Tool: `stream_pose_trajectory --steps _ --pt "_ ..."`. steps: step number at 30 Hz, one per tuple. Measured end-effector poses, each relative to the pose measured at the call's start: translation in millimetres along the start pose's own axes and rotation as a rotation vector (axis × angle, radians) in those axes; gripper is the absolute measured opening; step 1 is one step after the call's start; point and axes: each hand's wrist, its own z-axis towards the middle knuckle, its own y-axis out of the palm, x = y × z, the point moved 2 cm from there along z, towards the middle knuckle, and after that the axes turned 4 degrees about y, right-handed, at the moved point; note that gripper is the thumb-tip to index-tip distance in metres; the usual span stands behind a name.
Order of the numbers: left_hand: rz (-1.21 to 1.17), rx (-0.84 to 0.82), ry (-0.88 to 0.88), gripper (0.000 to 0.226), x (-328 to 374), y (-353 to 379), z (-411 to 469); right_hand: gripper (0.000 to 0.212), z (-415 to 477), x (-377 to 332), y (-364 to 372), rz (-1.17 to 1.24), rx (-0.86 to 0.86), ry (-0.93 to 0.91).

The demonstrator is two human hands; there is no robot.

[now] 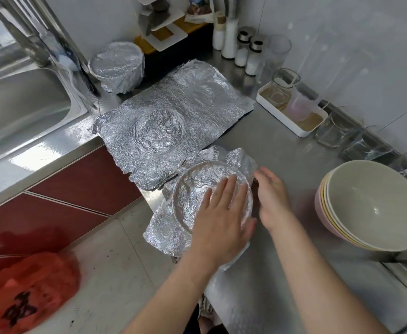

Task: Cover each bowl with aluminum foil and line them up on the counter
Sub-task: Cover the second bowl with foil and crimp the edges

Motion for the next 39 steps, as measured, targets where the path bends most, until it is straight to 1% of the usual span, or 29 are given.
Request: stream_pose_trajectory --steps 1,5,9,12,15,19,22,25,26,28,30,32,33,35,39 --pt "-0.001 -0.008 -0.013 0.069 5 4 2 0.011 1 -2 3 0.021 -0.034 0.014" --pt "0.015 -0.028 0.003 0.066 10 15 2 0.018 5 -4 8 0.042 -0.109 0.076" --pt "0.021 -0.025 0.024 0.064 3 20 1 0.014 4 -2 10 0.008 -0.161 0.073" --pt "0.04 -0.012 0.066 0.065 -1 22 -2 0.017 5 1 10 0.04 -0.122 0.065" --pt "0.058 -0.002 0.083 0.069 -4 20 -6 0.023 4 4 9 0.124 -0.046 0.053" --pt "0.031 -0.004 0.056 0.074 1 16 -10 0.037 -1 7 13 0.125 0.023 -0.007" --pt "0.02 0.028 -0.007 0.07 4 16 -7 0.042 0 9 14 0.079 0.019 -0.051" --pt "0.05 0.063 -0.014 0.068 2 21 -3 0.048 -1 10 13 0.032 -0.026 -0.077" --pt "0.052 0.068 -0.011 0.068 2 22 -3 0.049 -2 10 12 0.033 -0.049 -0.087" --pt "0.058 0.075 0.002 0.068 2 24 -5 0.041 -5 8 12 0.079 -0.098 -0.094" --pt "0.059 0.074 0.006 0.068 2 24 -5 0.035 -5 5 11 0.132 -0.102 -0.083" --pt "0.054 0.069 0.002 0.069 1 24 -5 0.043 3 2 7 0.08 -0.096 -0.1" --pt "0.056 0.066 0.003 0.069 1 24 -5 0.044 8 0 5 0.019 -0.12 -0.112" --pt "0.064 0.062 0.009 0.068 1 23 -5 0.04 16 -1 5 -0.083 -0.191 -0.104" --pt "0.067 0.056 0.014 0.065 1 21 -5 0.026 24 -4 4 -0.111 -0.251 -0.049"
